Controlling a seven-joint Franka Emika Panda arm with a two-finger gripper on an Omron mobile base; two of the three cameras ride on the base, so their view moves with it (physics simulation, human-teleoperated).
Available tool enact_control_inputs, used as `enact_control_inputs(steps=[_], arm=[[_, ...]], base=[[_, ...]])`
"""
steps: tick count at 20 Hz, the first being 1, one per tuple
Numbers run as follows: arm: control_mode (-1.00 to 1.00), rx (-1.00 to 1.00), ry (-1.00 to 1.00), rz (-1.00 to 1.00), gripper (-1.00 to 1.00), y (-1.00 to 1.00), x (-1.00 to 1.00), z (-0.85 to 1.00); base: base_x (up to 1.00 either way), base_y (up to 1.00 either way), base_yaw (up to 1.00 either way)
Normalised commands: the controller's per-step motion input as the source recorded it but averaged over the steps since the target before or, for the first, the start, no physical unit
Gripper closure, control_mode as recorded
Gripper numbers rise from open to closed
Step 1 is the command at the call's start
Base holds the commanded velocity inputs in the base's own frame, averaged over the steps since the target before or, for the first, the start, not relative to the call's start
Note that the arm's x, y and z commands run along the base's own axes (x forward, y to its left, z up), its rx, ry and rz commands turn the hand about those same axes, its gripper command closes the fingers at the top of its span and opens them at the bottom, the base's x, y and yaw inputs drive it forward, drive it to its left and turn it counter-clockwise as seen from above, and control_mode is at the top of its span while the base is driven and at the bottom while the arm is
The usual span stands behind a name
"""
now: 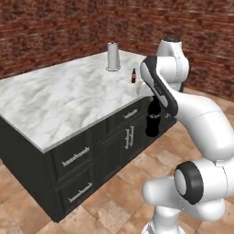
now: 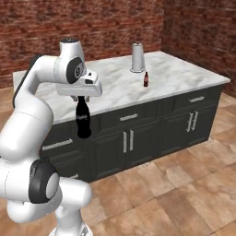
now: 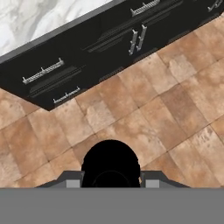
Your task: Place the large bottle from the dining counter next to the other large bottle outside the sink, and place the small bottle from the dining counter next to the other small bottle inside the sink.
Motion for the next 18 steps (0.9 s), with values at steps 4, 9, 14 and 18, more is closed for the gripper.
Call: enact_control_inputs(steps=[4, 9, 14, 18], arm=[[1.0, 0.0, 0.0, 0.0, 1.0, 0.0, 0.0, 0.0], [1.0, 0.0, 0.0, 0.0, 1.0, 0.0, 0.0, 0.0], [1.0, 0.0, 0.0, 0.0, 1.0, 0.0, 0.0, 0.0], [1.0, 0.0, 0.0, 0.0, 1.0, 0.0, 0.0, 0.0]], base=[[0.0, 0.06, -0.23], [0.0, 0.06, -0.23], [0.0, 0.0, -0.21], [0.0, 0.02, -0.22]])
